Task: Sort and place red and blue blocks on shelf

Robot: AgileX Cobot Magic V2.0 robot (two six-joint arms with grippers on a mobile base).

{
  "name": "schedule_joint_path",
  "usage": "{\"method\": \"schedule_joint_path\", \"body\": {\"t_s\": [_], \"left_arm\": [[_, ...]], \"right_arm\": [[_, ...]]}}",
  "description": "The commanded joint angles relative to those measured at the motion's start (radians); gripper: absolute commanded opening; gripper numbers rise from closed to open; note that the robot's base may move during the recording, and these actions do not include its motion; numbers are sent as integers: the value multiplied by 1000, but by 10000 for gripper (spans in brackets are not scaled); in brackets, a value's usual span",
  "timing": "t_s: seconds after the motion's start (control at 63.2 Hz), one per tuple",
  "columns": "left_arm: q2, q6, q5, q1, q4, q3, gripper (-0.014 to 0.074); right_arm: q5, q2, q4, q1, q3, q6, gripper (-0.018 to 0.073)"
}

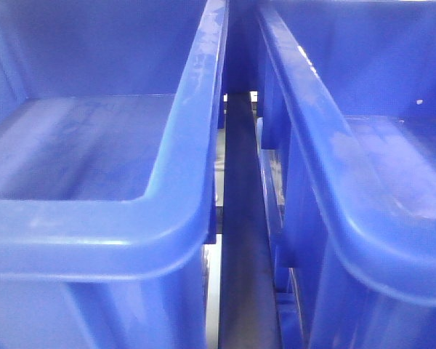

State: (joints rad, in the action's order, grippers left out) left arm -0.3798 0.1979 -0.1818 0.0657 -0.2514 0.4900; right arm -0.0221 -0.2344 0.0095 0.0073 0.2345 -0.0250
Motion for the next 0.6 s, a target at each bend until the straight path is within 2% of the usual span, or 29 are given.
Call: {"method": "schedule_joint_path", "body": {"t_s": [0.0, 0.396, 0.585], "left_arm": [[-5, -4, 85, -2, -7, 39, 125], [-5, -4, 85, -2, -7, 39, 125], [-5, -4, 85, -2, -7, 39, 125]], "right_arm": [[85, 37, 1, -8, -19, -10, 58], [200, 192, -9, -6, -222, -6, 58], [199, 256, -28, -6, -243, 54, 58]]}}
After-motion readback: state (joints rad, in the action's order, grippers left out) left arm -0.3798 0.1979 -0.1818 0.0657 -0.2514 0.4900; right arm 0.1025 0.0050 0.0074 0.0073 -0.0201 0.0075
